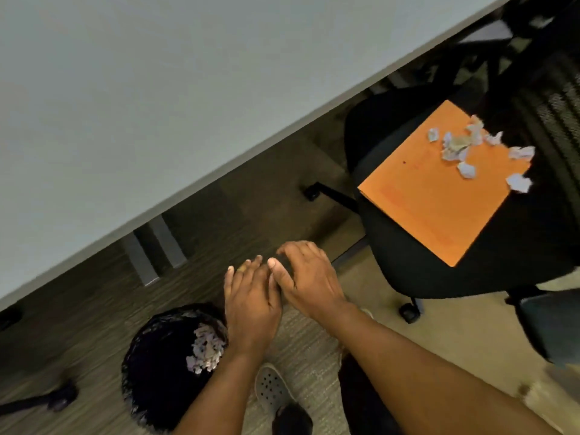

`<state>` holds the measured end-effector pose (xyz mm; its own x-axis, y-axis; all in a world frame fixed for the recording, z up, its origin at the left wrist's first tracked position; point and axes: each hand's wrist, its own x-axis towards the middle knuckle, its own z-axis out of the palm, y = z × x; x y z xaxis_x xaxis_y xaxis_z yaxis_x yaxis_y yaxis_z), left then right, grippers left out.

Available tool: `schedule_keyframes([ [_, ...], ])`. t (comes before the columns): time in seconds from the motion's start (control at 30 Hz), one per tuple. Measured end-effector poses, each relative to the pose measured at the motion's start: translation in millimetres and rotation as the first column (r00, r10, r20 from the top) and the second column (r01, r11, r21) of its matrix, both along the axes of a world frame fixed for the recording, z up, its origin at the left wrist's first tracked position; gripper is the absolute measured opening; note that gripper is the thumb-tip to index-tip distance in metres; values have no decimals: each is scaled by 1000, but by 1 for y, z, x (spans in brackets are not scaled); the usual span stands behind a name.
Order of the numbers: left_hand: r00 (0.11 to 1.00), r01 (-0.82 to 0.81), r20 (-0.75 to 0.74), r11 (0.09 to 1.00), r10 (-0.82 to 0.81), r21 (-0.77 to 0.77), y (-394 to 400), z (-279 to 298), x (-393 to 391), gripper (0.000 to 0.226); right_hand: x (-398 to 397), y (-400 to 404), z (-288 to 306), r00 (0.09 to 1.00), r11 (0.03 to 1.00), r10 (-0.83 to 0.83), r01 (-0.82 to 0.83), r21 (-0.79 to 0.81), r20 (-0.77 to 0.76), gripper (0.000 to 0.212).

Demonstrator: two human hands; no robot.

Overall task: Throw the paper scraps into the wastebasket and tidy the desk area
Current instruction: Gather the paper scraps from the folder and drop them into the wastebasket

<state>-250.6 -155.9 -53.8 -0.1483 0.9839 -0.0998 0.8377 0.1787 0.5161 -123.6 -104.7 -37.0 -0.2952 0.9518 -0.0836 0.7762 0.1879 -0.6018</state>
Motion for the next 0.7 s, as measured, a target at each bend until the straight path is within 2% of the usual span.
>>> schedule_keyframes([
  [0.23,980,198,0,977,-199,82,68,43,74,51,85,47,45,977,975,-195,202,90,-88,55],
  [0.4,956,293,-9,947,-294,131,120,60,138,45,155,78,55,946,945,-321,323,60,-38,65],
  [0.53,920,392,-45,915,-389,92,157,61,192,48,222,102,50,893,893,-450,450,29,0,64],
  [0.7,871,482,-103,876,-481,-13,201,50,249,63,302,126,36,768,770,-637,637,28,64,65],
])
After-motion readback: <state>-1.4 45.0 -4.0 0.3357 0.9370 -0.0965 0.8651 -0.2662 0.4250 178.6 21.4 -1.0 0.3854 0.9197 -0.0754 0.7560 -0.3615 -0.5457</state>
